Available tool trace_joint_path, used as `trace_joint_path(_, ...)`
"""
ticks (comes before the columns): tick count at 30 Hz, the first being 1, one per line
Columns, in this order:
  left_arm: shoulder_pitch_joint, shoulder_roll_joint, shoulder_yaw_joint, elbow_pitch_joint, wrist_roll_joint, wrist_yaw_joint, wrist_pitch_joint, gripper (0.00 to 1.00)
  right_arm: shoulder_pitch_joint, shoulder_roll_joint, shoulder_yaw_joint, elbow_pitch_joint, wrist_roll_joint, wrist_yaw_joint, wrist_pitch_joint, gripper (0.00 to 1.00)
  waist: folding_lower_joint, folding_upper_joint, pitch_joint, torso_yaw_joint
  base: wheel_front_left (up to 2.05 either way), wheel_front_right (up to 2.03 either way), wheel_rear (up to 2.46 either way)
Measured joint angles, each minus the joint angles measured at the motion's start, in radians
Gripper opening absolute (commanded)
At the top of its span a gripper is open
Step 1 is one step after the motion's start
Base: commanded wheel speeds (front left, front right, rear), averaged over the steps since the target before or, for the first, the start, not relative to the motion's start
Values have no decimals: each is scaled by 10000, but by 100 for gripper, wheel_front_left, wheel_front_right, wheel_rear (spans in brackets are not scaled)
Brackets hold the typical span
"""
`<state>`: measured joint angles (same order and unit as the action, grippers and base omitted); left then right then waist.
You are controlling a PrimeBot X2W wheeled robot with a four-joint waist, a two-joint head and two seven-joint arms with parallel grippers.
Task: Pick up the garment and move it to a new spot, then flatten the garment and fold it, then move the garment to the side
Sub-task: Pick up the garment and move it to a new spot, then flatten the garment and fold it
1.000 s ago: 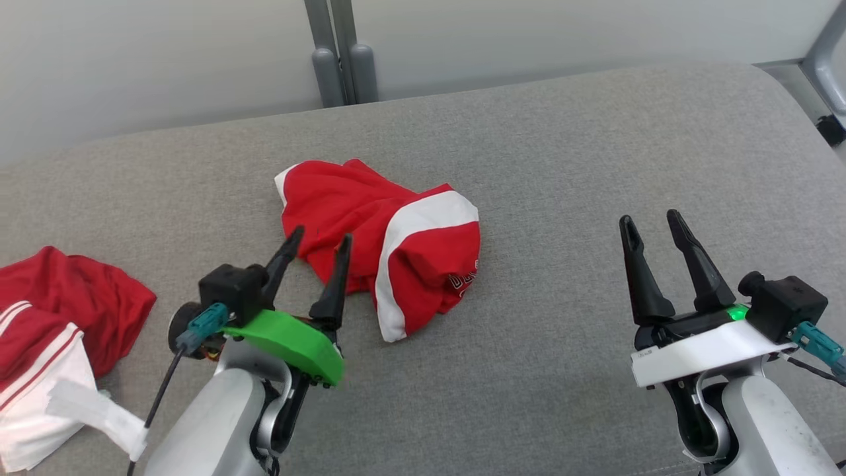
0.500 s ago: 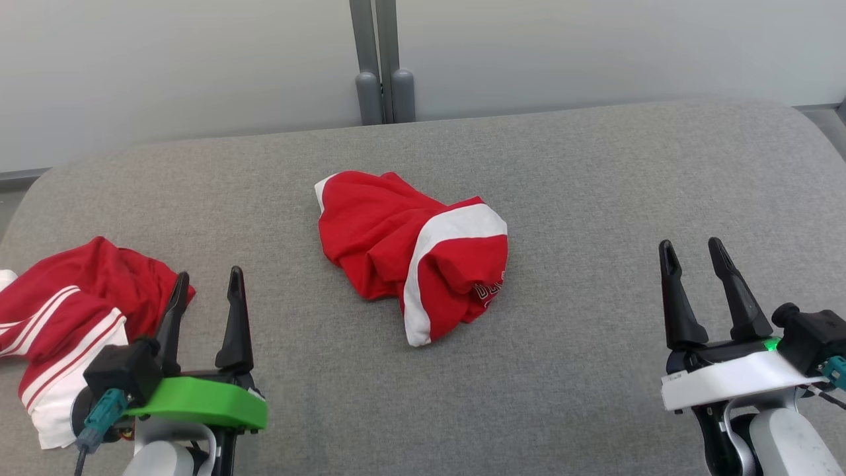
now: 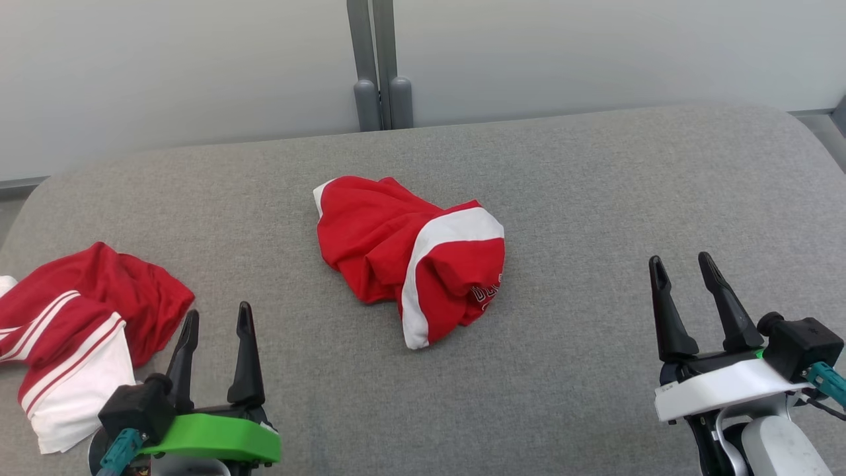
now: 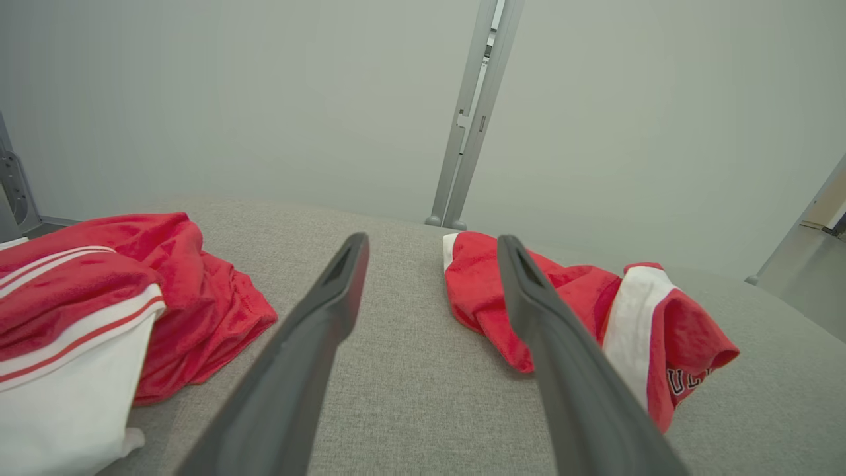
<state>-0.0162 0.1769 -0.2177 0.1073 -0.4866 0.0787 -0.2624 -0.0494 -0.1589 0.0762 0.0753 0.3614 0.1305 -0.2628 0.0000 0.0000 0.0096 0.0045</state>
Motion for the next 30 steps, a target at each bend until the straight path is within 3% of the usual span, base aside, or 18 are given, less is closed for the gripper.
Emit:
trace_joint_path(15, 106, -550, 508, 414, 619, -558, -2, 100, -35, -115, 234, 115, 35, 0, 0, 100, 0, 0, -54, -132, 0, 0, 0)
trace_joint_path(23, -8, -717, 6, 1014, 650, -1051, 111, 100, -86, -130, 318, 188, 46, 0, 0, 100, 0, 0, -8, -169, 0, 0, 0)
trace_joint_path(30, -658, -1068, -665, 1795, -500, -1616, 1538, 100, -285, -148, 378, 198, 63, 0, 0, 100, 0, 0, 185, -336, 0, 0, 0)
